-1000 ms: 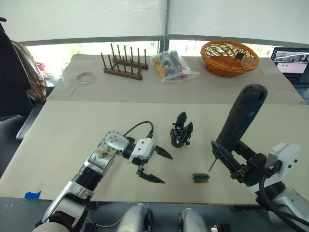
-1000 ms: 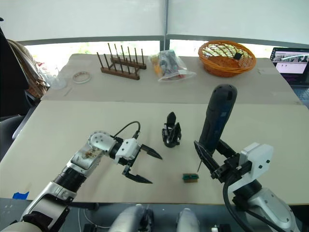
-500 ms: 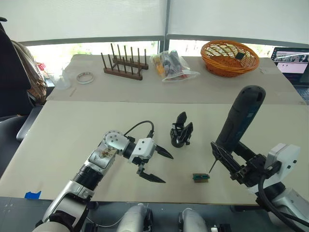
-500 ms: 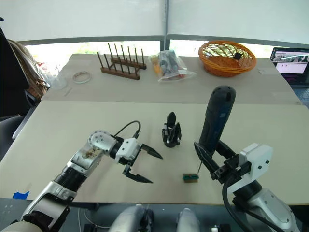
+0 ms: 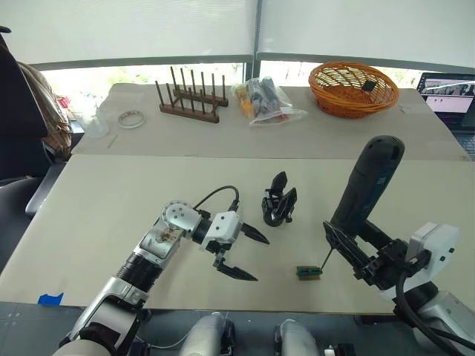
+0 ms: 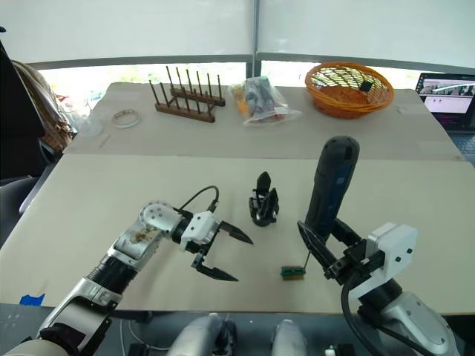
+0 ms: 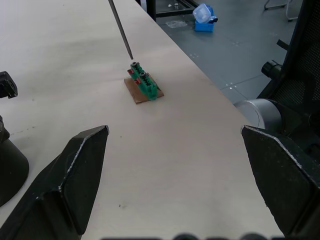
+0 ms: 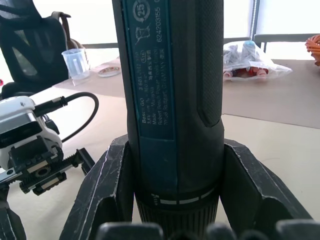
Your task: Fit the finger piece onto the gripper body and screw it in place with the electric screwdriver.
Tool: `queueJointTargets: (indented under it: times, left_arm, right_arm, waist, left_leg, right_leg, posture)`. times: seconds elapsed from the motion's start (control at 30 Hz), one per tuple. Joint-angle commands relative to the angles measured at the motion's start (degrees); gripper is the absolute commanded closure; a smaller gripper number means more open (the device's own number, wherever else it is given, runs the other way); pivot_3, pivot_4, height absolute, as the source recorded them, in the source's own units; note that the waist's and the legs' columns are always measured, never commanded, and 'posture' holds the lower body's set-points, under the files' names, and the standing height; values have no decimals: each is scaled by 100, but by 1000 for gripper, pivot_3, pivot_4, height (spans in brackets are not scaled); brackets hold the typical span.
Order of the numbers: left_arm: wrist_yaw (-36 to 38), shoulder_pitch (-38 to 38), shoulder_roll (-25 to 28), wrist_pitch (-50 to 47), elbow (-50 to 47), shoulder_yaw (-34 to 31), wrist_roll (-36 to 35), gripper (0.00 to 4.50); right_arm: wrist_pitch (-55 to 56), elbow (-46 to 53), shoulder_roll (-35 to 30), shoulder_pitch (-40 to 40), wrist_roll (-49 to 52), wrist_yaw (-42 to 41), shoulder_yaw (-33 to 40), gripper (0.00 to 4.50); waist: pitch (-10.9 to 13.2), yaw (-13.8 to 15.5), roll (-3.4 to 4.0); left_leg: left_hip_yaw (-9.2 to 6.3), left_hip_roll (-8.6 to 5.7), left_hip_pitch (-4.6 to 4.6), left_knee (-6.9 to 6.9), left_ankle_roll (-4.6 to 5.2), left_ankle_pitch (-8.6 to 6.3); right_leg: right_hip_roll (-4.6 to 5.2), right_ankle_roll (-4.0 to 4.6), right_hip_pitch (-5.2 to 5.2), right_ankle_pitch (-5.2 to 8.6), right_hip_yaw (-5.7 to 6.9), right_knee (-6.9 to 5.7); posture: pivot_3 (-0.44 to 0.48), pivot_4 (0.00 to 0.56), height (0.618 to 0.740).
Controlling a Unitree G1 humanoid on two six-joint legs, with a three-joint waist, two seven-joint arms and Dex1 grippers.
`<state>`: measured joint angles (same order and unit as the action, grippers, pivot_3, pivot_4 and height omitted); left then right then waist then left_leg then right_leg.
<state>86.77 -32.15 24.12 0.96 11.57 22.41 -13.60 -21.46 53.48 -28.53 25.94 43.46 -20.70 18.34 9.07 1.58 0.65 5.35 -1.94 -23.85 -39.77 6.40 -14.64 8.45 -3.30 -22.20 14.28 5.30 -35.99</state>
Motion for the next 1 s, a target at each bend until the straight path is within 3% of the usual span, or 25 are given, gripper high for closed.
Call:
queueJointTargets:
  times: [0.03,1.0]
  left_arm:
    - [54,-122,-91,7,30,33,-13,0]
    - [32,-147,-280,250,372,53,171,0]
  right_arm:
    - [237,251,10,-63,-61,-72,57,2525]
    - [238,184,167,-55,-172,-153,19,2525]
  waist:
    - [0,4,0]
    - [0,56,-1]
  left_leg:
    - [0,0,0,0,0,0]
    - [2,0,-1,-5,7,-5]
  right_leg:
    - [0,0,0,0,0,0]
    - [1,0,-1,0,-3,2]
  posture:
    - [0,150,740]
    - [0,150,740]
